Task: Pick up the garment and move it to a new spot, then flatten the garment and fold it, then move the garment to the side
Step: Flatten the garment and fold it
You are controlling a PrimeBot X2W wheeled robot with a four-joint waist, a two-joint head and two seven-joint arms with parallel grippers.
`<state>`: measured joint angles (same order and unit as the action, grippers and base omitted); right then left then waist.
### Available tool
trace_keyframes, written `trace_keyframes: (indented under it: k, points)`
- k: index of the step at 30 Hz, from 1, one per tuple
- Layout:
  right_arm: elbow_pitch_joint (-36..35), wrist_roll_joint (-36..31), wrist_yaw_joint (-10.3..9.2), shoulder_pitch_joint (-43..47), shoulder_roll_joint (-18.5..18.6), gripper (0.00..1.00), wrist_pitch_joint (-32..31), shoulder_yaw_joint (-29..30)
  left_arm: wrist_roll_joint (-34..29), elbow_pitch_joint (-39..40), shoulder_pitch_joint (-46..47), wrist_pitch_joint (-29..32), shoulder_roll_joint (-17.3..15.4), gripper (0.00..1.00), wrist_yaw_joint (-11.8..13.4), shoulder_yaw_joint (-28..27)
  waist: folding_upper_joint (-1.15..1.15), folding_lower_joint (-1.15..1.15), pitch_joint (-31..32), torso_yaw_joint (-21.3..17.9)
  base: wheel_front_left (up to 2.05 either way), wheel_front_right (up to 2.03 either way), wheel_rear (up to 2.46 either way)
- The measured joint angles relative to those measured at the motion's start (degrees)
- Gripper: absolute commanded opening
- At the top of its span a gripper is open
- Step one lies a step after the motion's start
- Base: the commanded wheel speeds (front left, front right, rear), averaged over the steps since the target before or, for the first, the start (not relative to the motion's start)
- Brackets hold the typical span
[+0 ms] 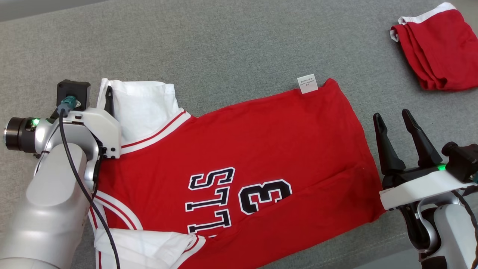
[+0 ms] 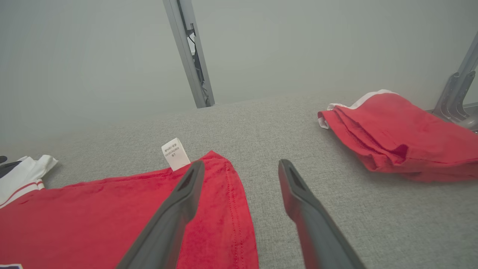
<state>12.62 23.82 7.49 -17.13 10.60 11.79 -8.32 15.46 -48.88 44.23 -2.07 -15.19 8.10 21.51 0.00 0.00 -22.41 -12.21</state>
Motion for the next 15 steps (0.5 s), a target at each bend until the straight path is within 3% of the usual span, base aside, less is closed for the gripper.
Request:
trace_keyframes:
  k: [4, 6, 7, 15]
  points:
    - [0.5, 0.0, 0.0, -0.4, -0.2, 1.0, 0.2, -0.1, 0.0, -2.9, 1.6, -0.6, 0.0, 0.98, -1.2, 0.6, 0.0, 0.0, -0.3, 0.0, 0.0, 0.0, 0.0]
    - [0.7, 0.0, 0.0, -0.5, -0.2, 1.0, 0.3, -0.1, 0.0, -4.0, 2.4, -0.8, 0.3, 0.07, -2.0, 1.0, 0.0, 0.0, -0.4, 0.0, 0.0, 0.0, 0.0]
    - [0.8, 0.0, 0.0, -0.6, -0.2, 1.0, 0.4, 0.0, 0.1, -4.6, 2.8, -1.0, 0.5, 0.0, -2.2, 1.1, 0.0, 0.0, -0.4, 0.1, 0.0, 0.0, 0.0]
    - [1.5, -0.2, 0.0, -1.7, 1.0, 1.0, 0.2, 0.2, 1.1, -6.0, 3.8, -6.0, 2.4, 0.0, -3.2, 1.1, 0.0, 0.0, 0.2, 2.0, 0.0, 0.0, 0.0]
